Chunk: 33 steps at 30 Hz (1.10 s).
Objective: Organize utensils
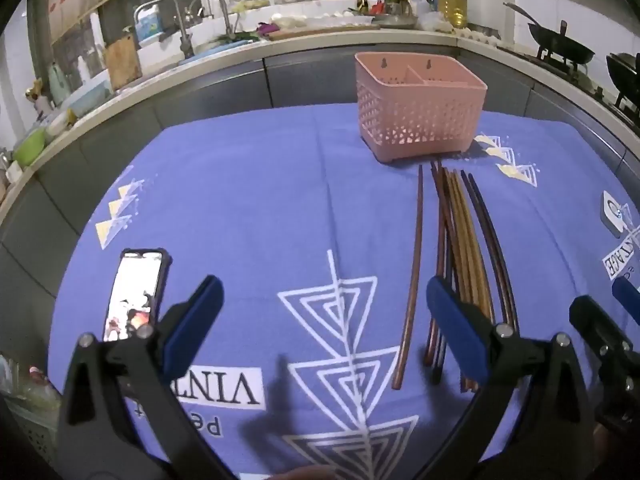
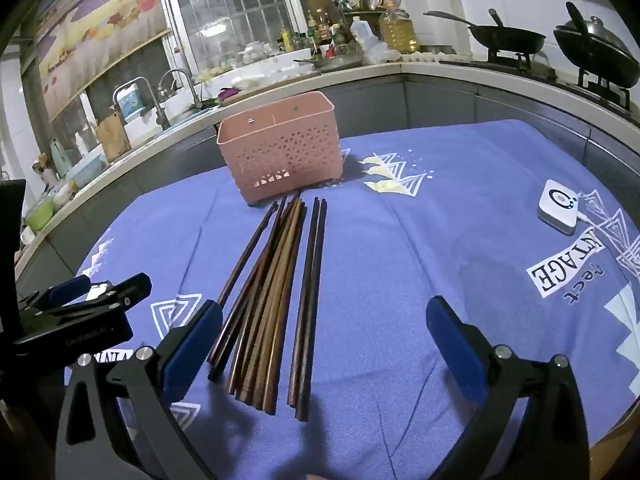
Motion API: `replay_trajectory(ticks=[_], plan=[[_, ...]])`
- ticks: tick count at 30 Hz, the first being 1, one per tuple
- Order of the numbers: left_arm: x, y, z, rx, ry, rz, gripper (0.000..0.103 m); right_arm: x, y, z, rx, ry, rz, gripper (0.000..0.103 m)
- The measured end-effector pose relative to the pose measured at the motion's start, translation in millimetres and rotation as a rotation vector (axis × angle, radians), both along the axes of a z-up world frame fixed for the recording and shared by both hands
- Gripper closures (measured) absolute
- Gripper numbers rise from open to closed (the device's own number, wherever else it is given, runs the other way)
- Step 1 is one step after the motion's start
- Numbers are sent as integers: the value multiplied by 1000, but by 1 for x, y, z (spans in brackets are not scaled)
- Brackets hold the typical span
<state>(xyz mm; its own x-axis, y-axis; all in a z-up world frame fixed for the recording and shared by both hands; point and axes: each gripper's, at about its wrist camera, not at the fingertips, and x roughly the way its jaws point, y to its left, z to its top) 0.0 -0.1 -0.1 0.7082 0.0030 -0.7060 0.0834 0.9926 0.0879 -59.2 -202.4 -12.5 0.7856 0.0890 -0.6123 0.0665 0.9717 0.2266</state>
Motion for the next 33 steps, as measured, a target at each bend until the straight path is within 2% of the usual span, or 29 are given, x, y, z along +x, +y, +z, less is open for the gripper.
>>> replay_trajectory(ticks=[5,8,16,26,27,29,30,31,33], plan=[[0,0,1,1,4,5,5,0,0,-1,-2,2,-1,3],[-4,0,-13,-2,0,4,5,0,0,-2,1,4,-1,3],[3,-5,-13,0,42,-23,5,1,-2,-4,12,12,-3,3],[5,-6,-21,13,33,-35,5,5,-5,-9,-14,12,-12,3],[6,-6,-22,13,35,-37,6,5,-5,-9,-13,7,-8,4],[6,-6,-25,3,37,-57,14,4,-4,-8,-15,-8,13,8],[6,-6,-27,-2,42,-68,16,4,-2,-7,-20,-17,32,13],[7,-6,-28,-7,45,-71,16,5,-1,-6,-22,-21,53,19],[5,-6,-31,-5,33,-73,16,6,2,-7,-17,-21,93,23]])
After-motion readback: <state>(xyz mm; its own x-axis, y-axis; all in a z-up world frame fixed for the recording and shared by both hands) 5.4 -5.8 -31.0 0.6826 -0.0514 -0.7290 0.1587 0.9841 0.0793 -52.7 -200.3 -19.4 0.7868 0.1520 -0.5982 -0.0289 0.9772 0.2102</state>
